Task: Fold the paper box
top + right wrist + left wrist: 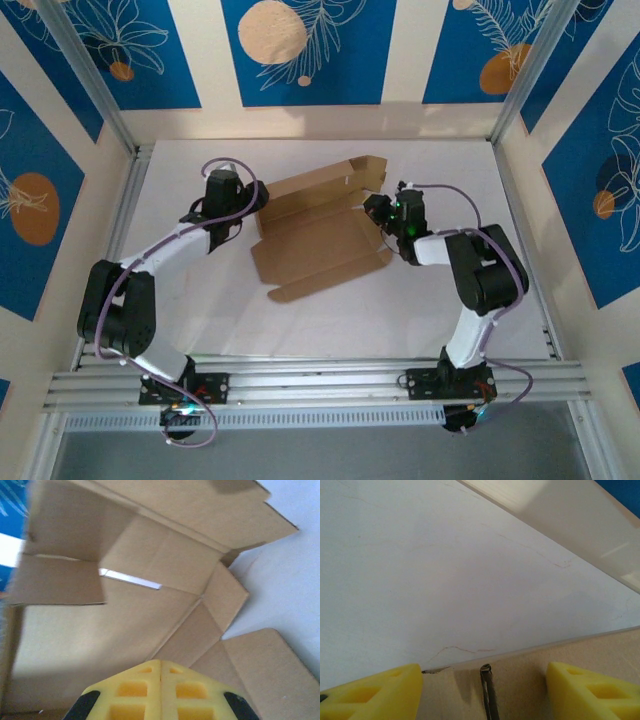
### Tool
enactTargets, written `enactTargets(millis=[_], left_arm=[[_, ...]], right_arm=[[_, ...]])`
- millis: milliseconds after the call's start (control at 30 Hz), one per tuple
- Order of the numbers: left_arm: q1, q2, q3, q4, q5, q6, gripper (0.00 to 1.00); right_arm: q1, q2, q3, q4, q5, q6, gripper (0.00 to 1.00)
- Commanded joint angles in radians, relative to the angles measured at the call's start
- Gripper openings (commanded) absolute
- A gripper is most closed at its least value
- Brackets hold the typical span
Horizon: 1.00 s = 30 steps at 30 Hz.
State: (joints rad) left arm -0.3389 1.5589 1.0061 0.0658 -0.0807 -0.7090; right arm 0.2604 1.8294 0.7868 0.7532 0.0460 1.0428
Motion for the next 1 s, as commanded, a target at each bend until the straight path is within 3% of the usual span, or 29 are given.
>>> enactTargets(millis=[0, 267, 400, 667, 967], left_arm=[[-0.010, 0.013, -0.023, -0.068, -0.024, -0.006, 0.65], [-0.009, 0.014, -0.018, -0.073, -0.025, -0.006, 0.66], [-0.009, 0.014, -0.019, -0.075, -0.022, -0.003, 0.65], [-0.009, 0.033, -0.012, -0.069, -0.009, -0.001, 0.65], [-0.009, 0.039, -0.011, -0.066, -0.010, 0.011, 0.65]], right_arm=[[0.003, 0.048, 0.072, 0.053, 0.111, 0.033, 0.00], [-0.010, 0.178, 0.225, -0.092, 0.200, 0.078, 0.00], [-0.020, 0.236, 0.285, -0.207, 0.191, 0.113, 0.00], [-0.015, 0.313, 0.340, -0.247, 0.159, 0.126, 0.00], [-0.027, 0.384, 0.399, -0.112, -0.080, 0.124, 0.02]])
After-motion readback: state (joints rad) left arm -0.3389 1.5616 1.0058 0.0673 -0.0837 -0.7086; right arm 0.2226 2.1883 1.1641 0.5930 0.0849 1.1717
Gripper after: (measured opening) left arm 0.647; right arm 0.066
